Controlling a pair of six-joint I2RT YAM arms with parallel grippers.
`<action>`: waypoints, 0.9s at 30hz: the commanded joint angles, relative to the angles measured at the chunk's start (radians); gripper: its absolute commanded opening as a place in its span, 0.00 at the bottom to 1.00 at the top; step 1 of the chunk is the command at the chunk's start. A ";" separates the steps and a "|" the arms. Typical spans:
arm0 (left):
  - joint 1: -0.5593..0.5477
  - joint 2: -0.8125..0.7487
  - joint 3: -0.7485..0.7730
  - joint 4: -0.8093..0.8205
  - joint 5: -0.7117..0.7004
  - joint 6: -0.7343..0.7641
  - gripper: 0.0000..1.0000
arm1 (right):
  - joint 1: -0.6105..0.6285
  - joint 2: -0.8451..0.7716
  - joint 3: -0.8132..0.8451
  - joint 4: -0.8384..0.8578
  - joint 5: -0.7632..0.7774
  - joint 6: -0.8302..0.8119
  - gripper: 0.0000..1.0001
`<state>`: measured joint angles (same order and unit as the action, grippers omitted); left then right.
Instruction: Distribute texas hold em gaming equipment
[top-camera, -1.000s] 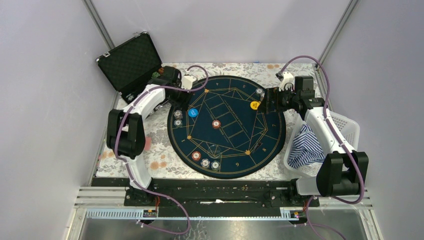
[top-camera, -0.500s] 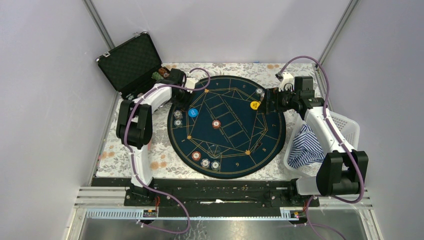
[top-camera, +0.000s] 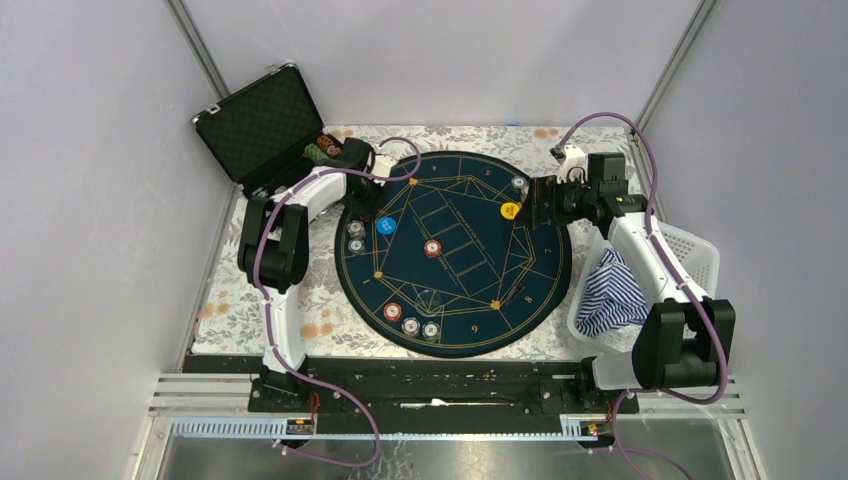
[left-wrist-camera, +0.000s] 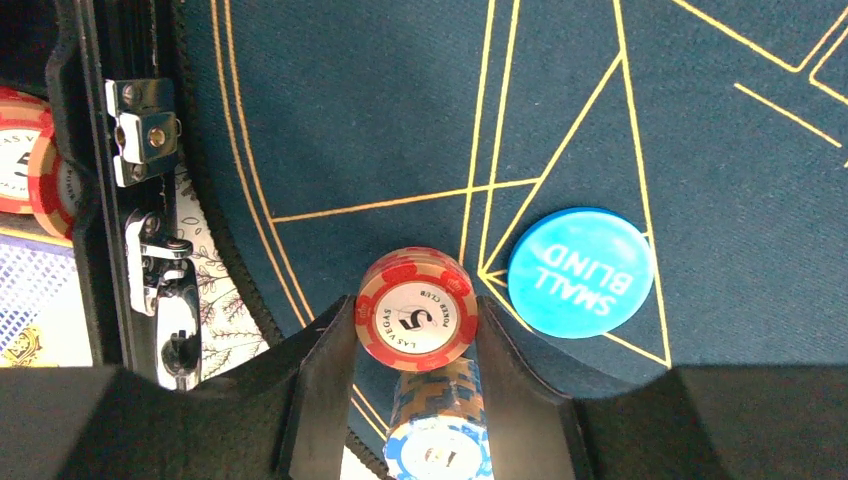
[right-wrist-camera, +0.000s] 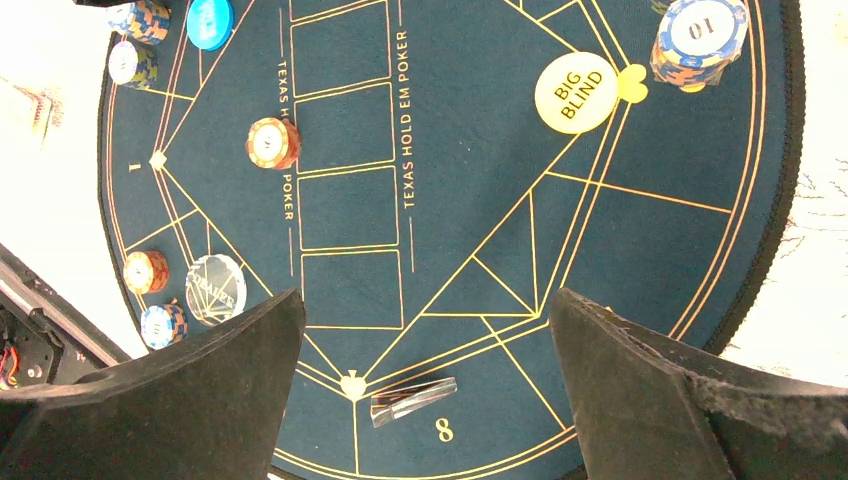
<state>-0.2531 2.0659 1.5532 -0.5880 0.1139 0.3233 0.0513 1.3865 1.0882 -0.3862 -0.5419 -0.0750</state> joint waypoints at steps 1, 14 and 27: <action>0.005 0.000 0.038 0.033 -0.030 -0.002 0.50 | -0.002 0.005 0.019 -0.007 -0.018 -0.014 1.00; 0.005 -0.108 0.082 -0.031 0.024 -0.035 0.76 | -0.002 -0.014 0.009 0.010 -0.032 -0.008 1.00; 0.071 -0.435 -0.057 -0.124 0.209 -0.137 0.99 | 0.202 0.063 0.126 -0.038 0.079 -0.074 1.00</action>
<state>-0.2222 1.7260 1.5566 -0.6876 0.2436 0.2333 0.1505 1.4021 1.1164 -0.4049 -0.5320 -0.1020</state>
